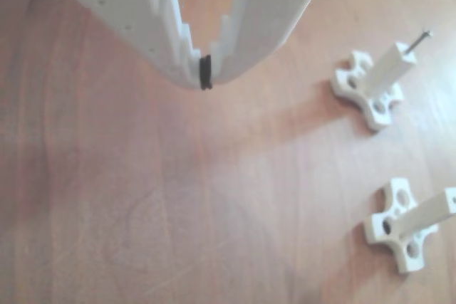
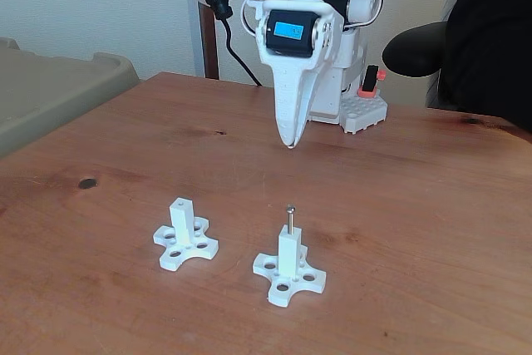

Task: Grab the screw and set it in the hole.

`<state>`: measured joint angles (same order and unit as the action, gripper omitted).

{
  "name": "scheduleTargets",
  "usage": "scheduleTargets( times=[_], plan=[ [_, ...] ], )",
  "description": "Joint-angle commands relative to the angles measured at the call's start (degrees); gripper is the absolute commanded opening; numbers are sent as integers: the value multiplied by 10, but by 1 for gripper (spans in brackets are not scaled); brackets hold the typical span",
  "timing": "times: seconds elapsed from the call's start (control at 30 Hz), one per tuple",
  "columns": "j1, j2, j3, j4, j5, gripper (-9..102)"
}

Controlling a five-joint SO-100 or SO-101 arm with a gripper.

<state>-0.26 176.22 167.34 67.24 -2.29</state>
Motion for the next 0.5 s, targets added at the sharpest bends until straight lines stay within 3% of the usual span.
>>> scheduleTargets(
  times=[0.0, 0.47],
  plan=[
    [2, 87, 7, 25, -10, -4],
    [10, 224, 44, 84, -21, -4]
  ],
)
